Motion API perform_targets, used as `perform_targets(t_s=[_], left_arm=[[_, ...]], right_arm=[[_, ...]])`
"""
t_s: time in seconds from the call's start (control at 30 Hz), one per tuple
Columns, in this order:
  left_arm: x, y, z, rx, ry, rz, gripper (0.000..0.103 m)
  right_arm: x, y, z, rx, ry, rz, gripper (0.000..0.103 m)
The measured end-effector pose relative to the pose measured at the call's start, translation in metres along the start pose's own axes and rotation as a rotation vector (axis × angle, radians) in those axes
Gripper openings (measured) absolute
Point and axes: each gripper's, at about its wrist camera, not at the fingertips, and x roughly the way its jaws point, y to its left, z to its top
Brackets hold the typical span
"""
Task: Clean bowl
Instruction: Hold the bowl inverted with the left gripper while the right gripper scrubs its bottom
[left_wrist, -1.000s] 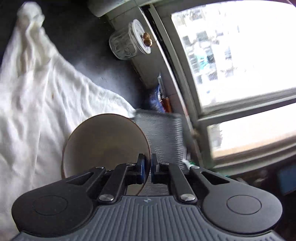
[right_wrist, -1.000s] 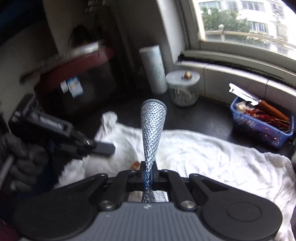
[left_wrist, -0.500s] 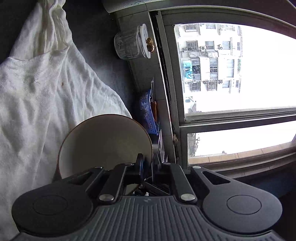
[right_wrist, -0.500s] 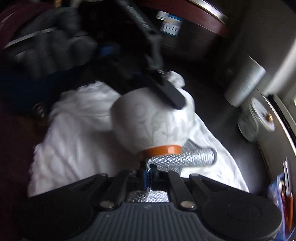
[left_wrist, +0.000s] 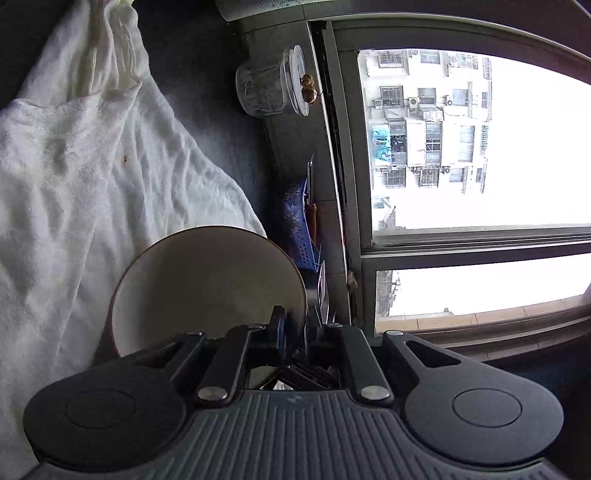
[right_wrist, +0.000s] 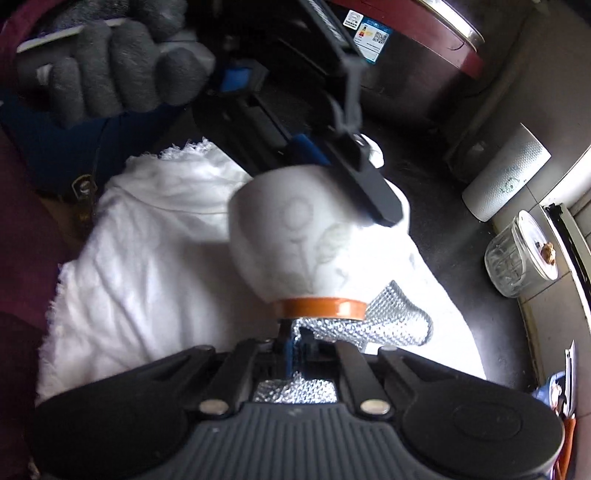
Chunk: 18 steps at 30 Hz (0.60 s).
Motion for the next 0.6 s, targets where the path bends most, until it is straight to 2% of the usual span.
perform_targets(t_s=[0.2,0.33,0.47,0.6], left_arm=[[0.000,0.002,0.001,-0.014,-0.002,-0.005,0.011],[0.003,-0.001,0.002,-0.008,0.000,0.015,0.013],[0.002,-0.002,0.003,-0.003,-0.005,0.024,0.014],[0.004,-0.012,0.005,0.080,0.000,0.077,0.014]], right_arm=[[0.004,-0.008,0.002,0.031,-0.013,-0.059,0.004],[0.021,-0.007,0.006,0.052,0.006,-0.043,0.005],[0.017,0.004,0.008,0.049,-0.005,-0.032,0.005],[-0.005,0.007,0.006,0.111,-0.049,-0.015,0.005]])
